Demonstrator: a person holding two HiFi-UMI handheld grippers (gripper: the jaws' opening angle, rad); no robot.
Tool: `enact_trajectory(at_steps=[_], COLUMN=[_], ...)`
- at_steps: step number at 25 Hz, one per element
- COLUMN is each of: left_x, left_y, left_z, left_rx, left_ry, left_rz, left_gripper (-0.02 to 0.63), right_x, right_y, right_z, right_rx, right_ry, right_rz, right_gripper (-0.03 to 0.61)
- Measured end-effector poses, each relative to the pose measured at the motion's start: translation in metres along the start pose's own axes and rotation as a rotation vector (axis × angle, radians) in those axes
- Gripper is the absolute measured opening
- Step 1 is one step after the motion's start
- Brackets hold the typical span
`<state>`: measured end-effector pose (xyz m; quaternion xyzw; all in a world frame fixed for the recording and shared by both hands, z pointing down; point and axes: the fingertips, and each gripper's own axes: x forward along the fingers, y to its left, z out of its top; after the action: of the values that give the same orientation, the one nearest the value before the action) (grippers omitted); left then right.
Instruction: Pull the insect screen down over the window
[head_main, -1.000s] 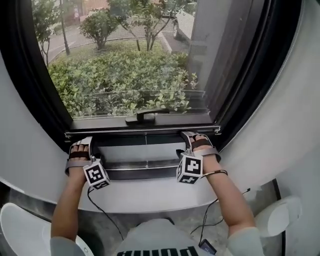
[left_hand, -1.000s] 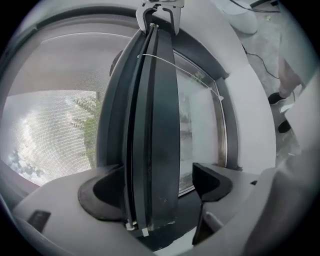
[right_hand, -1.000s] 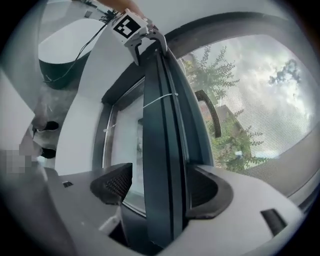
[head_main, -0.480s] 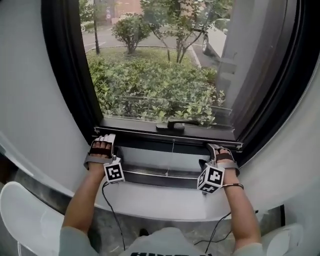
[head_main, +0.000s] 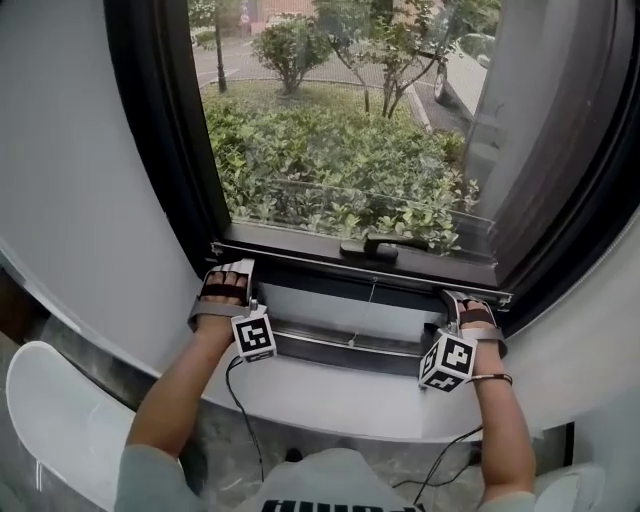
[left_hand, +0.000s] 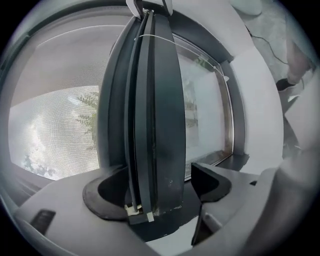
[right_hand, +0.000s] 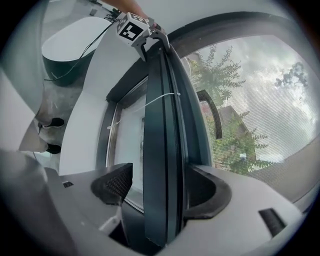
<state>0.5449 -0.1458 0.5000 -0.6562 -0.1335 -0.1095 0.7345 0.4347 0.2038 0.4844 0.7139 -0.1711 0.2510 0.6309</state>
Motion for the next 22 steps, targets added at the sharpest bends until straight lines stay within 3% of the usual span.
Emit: enact_trajectory(at_steps=[3, 10, 12, 15, 18, 20, 22], left_x=[-0.003, -0.016, -0.015, -0.008, -0.001, -0.001, -0.003], left_y=[-0.002, -0.001, -0.001, -0.008, -0.017, -0.017, -0.016], left_z=[-0.001, -0.001, -0.003, -0.003, 0.000, 0.000, 0.000], left_rx=[0.009, 0.015, 0.047, 0.044, -0.022, -0.018, 0.006], left_ry=[-0.007, -0.012, 0.007, 0.028, 0.023, 0.053, 0.065], left_rz=[-0.049, -0.291, -0.299, -0.221, -0.181, -0.178, -0.178], left_gripper=[0.400, 0.365, 0.367, 0.376, 0.483, 0.485, 0.485], right_x=[-0.006, -0.015, -0.016, -0.012, -0.002, 0.004, 0.002], right_y=[0.004, 0.004, 0.003, 0.003, 0.002, 0.003, 0.004], right_z=[-0.001, 0.002, 0.002, 0.001, -0.004, -0.005, -0.004], right_rx=[-0.005, 0.043, 0.038, 0.002, -0.081, -0.116, -0.092], right_ry=[0.008, -0.002, 0.004, 0.003, 0.007, 0.004, -0.015], right_rz=[0.083, 0.288, 0.309, 0.233, 0.053, -0.038, -0.044], right_gripper=[0.328, 0.328, 0.327, 0.327, 0.327, 0.328, 0.328])
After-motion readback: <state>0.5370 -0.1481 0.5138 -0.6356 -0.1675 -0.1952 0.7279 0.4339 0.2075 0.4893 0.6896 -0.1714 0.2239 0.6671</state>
